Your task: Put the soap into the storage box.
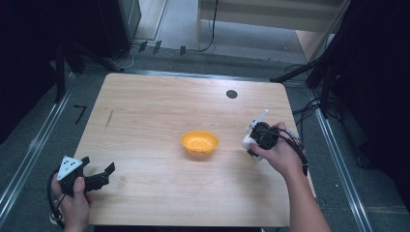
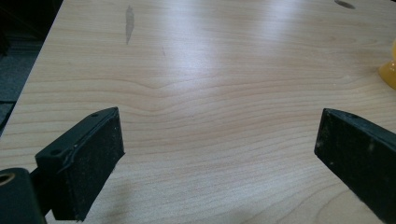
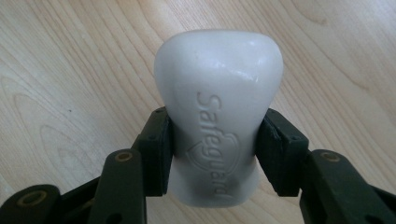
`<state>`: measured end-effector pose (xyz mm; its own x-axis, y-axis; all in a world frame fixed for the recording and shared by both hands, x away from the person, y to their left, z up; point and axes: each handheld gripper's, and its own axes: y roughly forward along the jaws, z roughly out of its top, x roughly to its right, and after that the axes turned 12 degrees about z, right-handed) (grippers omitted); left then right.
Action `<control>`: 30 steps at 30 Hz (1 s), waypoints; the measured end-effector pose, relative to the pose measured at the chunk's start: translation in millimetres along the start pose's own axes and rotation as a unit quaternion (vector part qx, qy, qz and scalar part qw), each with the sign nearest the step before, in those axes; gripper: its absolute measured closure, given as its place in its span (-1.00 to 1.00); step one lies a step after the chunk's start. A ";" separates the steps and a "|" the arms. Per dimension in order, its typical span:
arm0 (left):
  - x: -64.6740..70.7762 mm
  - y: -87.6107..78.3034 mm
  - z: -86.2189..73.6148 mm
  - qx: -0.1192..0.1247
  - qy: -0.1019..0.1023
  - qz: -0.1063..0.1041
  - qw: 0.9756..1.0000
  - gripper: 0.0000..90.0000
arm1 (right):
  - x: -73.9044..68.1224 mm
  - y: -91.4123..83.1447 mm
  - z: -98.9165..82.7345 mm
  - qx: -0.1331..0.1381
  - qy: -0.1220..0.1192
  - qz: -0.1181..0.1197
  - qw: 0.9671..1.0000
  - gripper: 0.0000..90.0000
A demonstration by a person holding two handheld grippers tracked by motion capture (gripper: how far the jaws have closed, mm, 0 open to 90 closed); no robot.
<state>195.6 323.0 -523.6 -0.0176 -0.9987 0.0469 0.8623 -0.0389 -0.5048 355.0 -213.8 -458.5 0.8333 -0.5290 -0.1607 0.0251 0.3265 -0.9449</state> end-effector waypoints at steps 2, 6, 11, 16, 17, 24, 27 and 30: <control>0.0 0.1 0.0 0.000 0.000 0.000 1.000 -0.96 | -1.1 -1.9 2.0 0.000 -0.003 0.000 1.000 0.15; 0.0 0.1 -0.1 0.001 -0.003 0.000 1.000 -0.96 | -2.1 -5.4 6.1 0.000 -0.011 0.001 1.000 0.15; 0.0 0.1 0.0 0.000 -0.002 0.000 1.000 -0.96 | -3.8 -7.0 10.8 0.001 -0.019 0.005 1.000 0.15; 0.0 0.1 0.0 0.000 -0.002 0.000 1.000 -0.96 | -7.7 -8.4 19.1 -0.004 -0.030 0.009 0.999 0.15; 0.0 0.1 0.0 0.000 -0.002 0.000 1.000 -0.96 | -7.7 -8.4 19.1 -0.004 -0.030 0.009 0.999 0.15; -0.1 0.2 0.0 0.000 -0.002 0.000 1.000 -0.96 | -12.7 -11.2 31.9 -0.005 -0.045 0.011 0.999 0.15; 0.0 0.2 0.0 0.000 -0.003 0.000 1.000 -0.96 | -14.6 -10.8 37.2 -0.004 -0.052 0.015 0.999 0.15; 0.1 0.1 0.0 0.000 -0.003 0.000 1.000 -0.96 | -17.0 -10.0 42.0 -0.006 -0.054 0.015 0.998 0.15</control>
<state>195.7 322.9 -523.7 -0.0138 -0.9986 0.0514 0.8625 -0.0379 -0.5047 363.7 -175.1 -434.4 0.8885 -0.4311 -0.1570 -0.0058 0.3317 -0.9434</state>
